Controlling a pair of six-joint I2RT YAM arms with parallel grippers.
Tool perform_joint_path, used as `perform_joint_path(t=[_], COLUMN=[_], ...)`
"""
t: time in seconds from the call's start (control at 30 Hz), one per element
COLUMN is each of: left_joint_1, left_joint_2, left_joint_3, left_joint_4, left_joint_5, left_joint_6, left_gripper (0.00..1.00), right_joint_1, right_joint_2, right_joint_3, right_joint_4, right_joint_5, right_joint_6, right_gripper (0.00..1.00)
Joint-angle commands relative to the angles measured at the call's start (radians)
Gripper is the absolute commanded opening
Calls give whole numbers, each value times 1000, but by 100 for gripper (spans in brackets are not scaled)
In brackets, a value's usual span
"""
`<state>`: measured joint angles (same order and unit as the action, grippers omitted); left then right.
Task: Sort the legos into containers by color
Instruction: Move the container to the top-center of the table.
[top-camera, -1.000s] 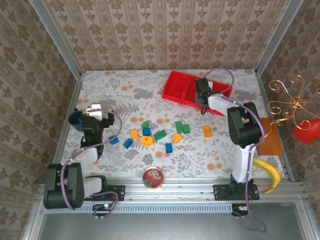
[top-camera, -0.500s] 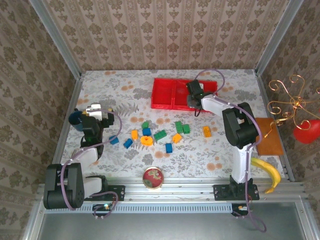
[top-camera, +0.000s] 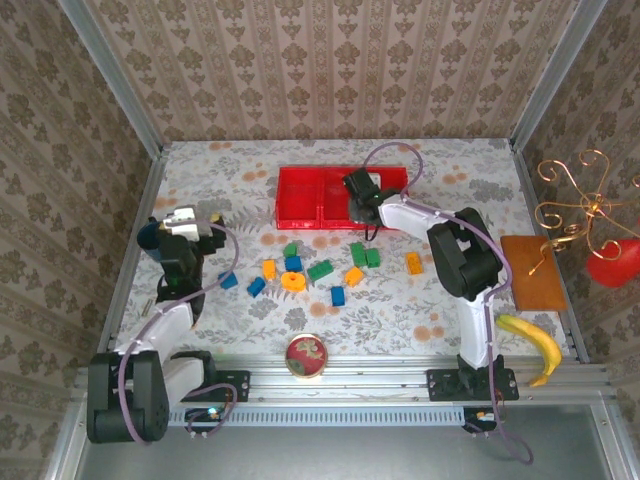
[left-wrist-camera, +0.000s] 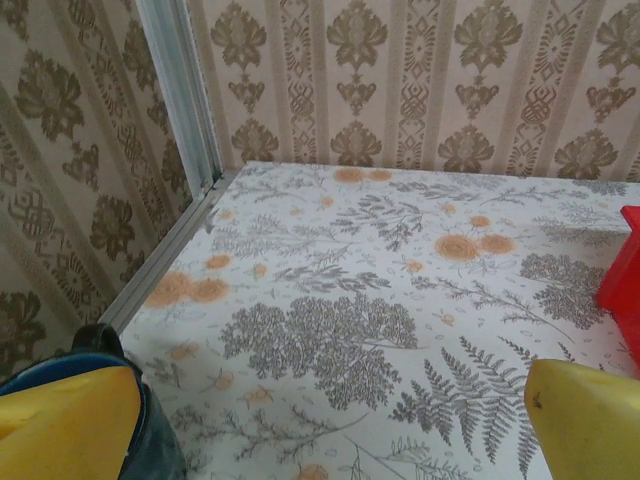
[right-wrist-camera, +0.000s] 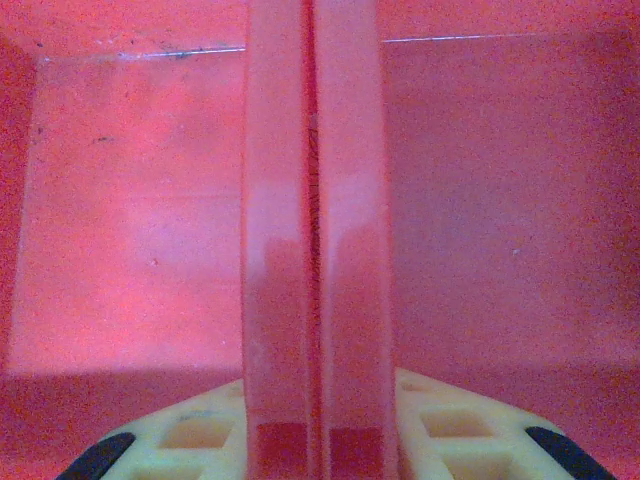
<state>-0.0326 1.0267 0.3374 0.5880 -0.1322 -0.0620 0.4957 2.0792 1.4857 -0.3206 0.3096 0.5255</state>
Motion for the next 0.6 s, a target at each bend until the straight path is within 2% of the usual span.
perform_joint_path(t=[0.0,0.13,0.23,0.37,0.47,0.57], left_joint_1=[-6,-4,-2,0,2,3], left_joint_2=[-62,-115,-158,-210,-237,-249], left_joint_3=[56,67,85,113,139,161], left_joint_4=[-181,-262,-335,-460,-591,-668], left_joint_5=[-23,24,34,27,-53,-24], left_joint_6=[-99,-147,-187,-245,-352,-366], left_gripper=[100,100,100,100,100,100], right_joint_1=[17,26,27,27,27,27], right_joint_2=[36,47,40,20,-1,-23], right_joint_3=[33,60,67,69,69,68], right_joint_4=[-50,-70,-81,-98,-107,-115], right_joint_5=[-2,9,19,39,47,51], right_joint_6=[59,56,56,43,28,15], right_gripper=[30,32,38,51,60,68])
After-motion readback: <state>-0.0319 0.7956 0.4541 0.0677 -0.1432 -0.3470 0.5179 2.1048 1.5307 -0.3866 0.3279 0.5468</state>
